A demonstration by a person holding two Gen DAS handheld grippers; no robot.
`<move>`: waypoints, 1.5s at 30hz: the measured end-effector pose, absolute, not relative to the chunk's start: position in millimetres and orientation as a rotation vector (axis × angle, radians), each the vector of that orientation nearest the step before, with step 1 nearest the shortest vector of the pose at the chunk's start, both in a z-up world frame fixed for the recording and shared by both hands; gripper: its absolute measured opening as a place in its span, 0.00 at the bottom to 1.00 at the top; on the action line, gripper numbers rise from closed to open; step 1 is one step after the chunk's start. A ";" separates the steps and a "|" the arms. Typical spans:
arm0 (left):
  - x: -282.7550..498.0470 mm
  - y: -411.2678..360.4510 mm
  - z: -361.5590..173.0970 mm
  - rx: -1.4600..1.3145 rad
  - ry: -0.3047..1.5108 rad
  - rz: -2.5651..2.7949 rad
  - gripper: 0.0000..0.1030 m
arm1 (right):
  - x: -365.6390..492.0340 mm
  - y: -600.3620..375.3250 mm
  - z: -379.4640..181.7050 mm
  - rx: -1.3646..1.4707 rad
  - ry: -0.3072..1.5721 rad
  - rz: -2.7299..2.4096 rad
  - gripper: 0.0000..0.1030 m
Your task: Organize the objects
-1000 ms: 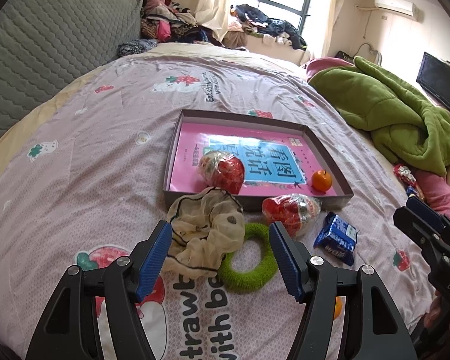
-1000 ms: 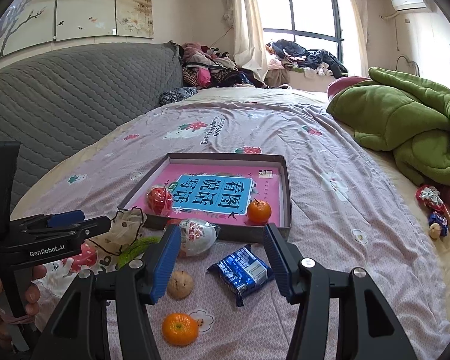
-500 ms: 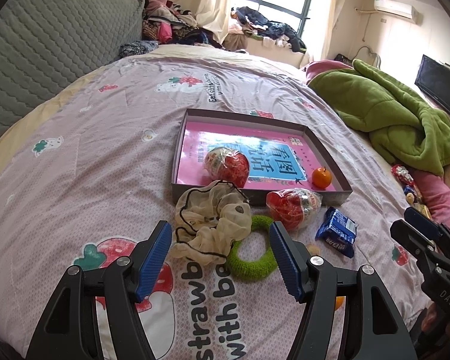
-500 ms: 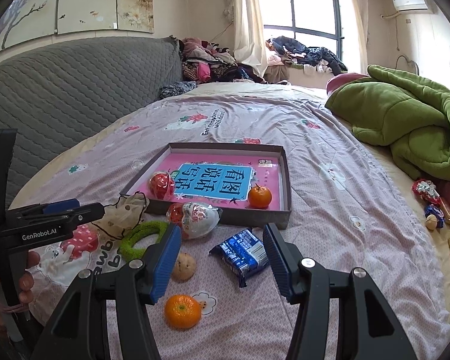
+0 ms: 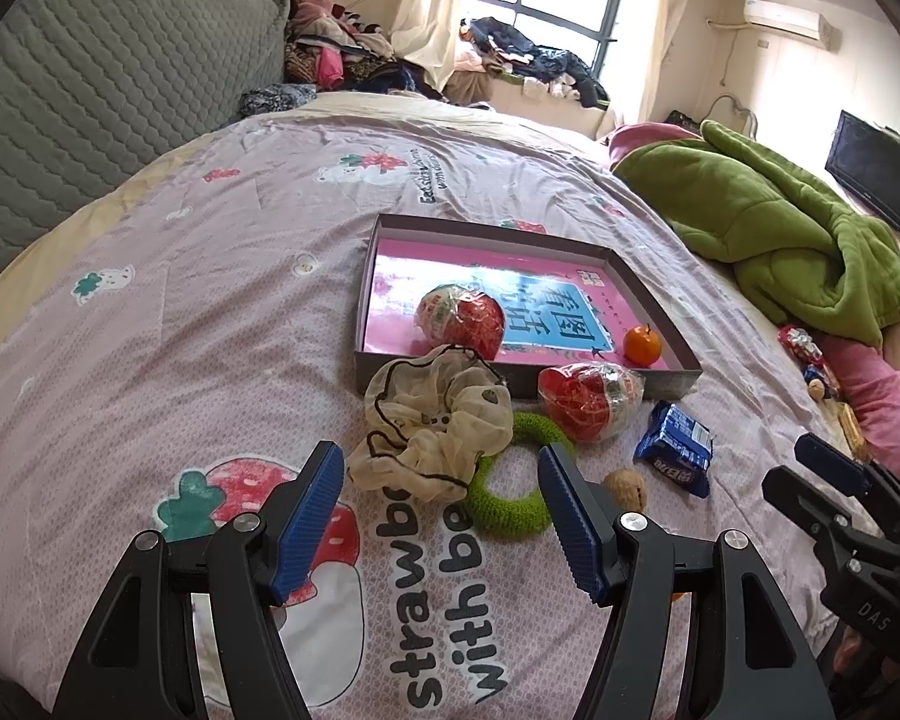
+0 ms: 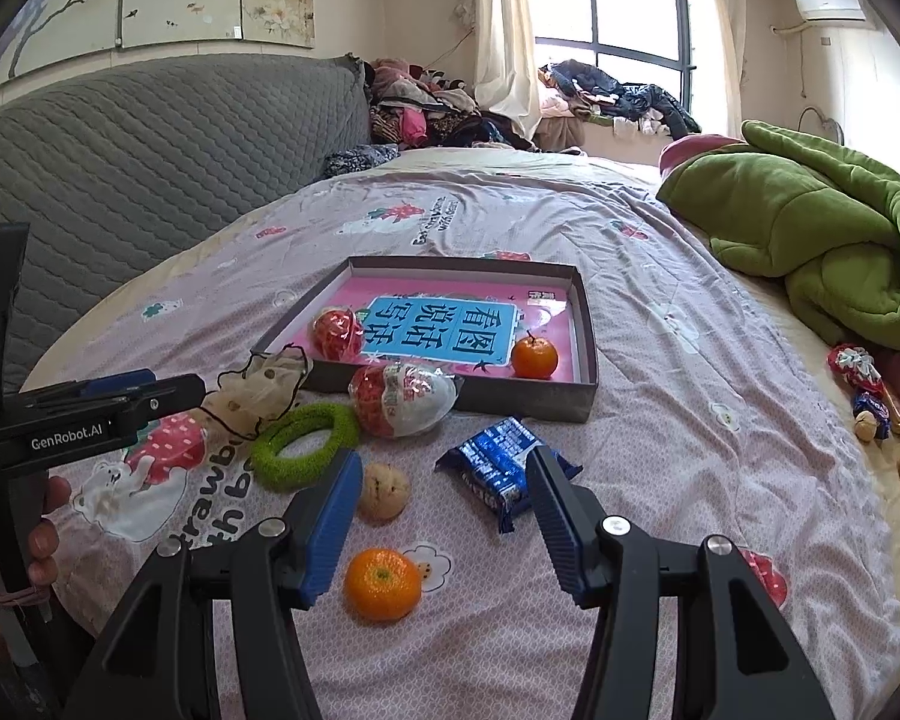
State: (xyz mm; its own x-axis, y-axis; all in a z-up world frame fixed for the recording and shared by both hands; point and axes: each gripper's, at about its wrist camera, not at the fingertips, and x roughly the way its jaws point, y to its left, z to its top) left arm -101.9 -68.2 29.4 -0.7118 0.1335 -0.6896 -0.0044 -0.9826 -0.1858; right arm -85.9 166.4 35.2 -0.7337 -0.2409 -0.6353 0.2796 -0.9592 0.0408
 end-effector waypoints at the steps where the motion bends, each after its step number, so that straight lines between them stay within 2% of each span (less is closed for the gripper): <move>1: -100.4 -68.7 28.3 -1.161 -0.271 2.823 0.67 | -84.9 165.3 34.2 0.976 0.086 -2.686 0.55; 45: -77.8 -63.5 10.9 -1.193 -0.242 2.762 0.67 | -56.9 154.8 4.1 1.082 0.122 -2.593 0.55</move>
